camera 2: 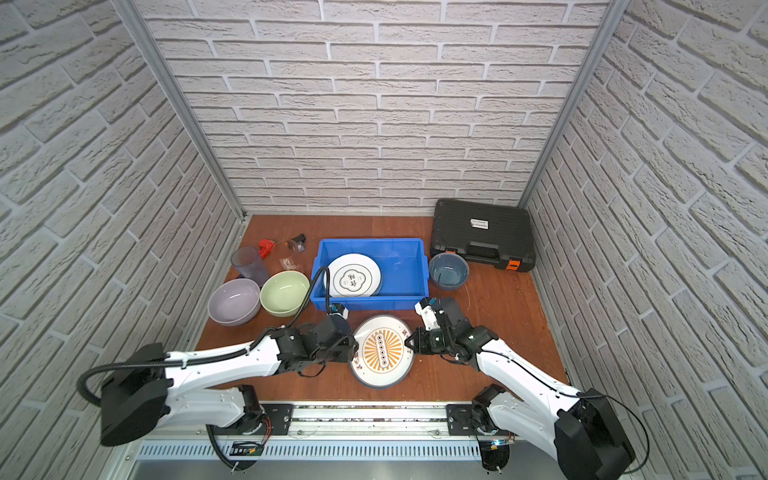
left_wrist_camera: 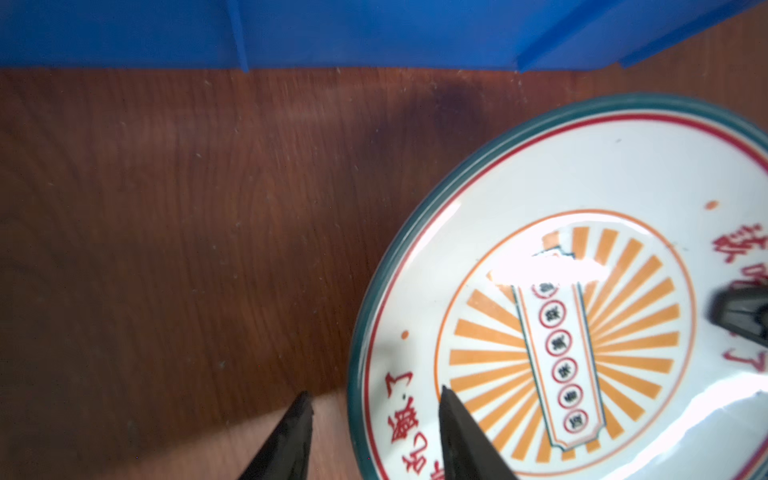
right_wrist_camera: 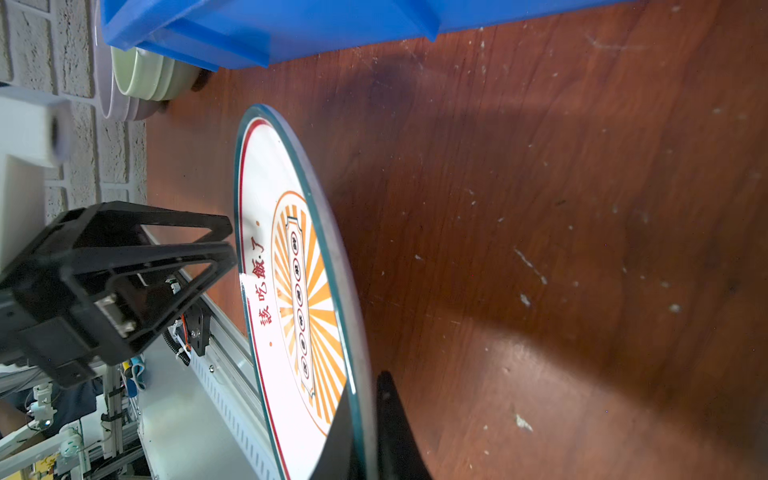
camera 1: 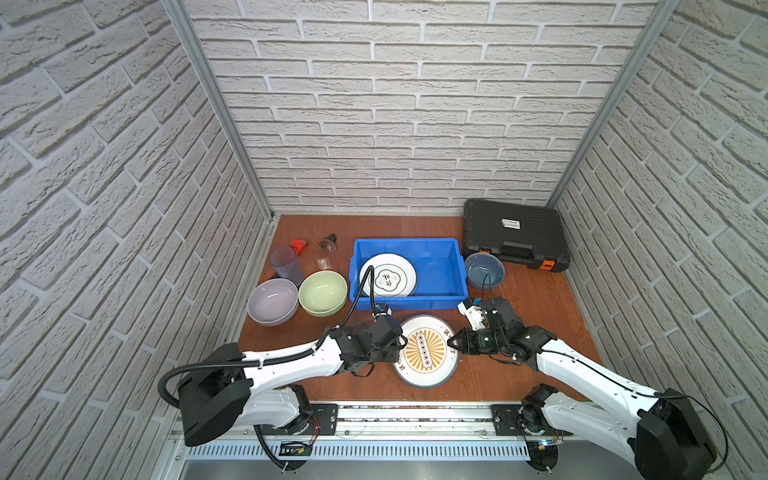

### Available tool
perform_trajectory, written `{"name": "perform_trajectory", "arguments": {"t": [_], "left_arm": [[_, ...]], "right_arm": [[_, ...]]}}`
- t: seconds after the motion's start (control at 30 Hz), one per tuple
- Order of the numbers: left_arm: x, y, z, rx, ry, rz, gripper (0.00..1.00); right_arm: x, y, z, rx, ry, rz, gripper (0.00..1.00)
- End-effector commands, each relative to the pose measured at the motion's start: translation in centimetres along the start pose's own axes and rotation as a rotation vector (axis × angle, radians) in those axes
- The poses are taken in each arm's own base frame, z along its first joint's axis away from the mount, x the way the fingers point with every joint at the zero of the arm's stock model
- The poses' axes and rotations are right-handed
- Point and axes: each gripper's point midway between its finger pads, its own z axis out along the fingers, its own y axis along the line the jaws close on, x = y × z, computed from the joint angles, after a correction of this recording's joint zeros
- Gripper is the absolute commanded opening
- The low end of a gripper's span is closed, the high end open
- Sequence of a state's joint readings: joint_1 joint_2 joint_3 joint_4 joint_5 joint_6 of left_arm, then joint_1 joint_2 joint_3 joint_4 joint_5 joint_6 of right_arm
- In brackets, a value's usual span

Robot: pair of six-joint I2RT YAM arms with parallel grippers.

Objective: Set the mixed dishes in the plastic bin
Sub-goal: 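Lift the orange sunburst plate with both grippers and carry it over the bin, then lower the orange sunburst plate into the bin onto the teal-rimmed plates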

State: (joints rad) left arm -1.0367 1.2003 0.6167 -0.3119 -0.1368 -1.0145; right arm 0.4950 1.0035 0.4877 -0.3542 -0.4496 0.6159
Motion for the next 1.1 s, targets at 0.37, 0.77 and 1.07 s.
{"name": "perform_trajectory", "arguments": {"t": [0.37, 0.77, 1.07], "left_arm": [[-8.1, 7.4, -10.3, -0.119, -0.199, -0.099, 0.66], [-14.5, 10.1, -8.6, -0.134, -0.189, -0.137, 0.51], [-16.5, 11.1, -5.2, -0.146, -0.151, -0.104, 0.41]], "right_arm": [[-5.2, 6.3, -5.9, 0.001, -0.056, -0.13, 0.06], [-16.9, 9.9, -6.4, 0.02, -0.246, -0.095, 0.06], [-24.3, 10.3, -2.6, 0.022, -0.321, -0.068, 0.06]]}}
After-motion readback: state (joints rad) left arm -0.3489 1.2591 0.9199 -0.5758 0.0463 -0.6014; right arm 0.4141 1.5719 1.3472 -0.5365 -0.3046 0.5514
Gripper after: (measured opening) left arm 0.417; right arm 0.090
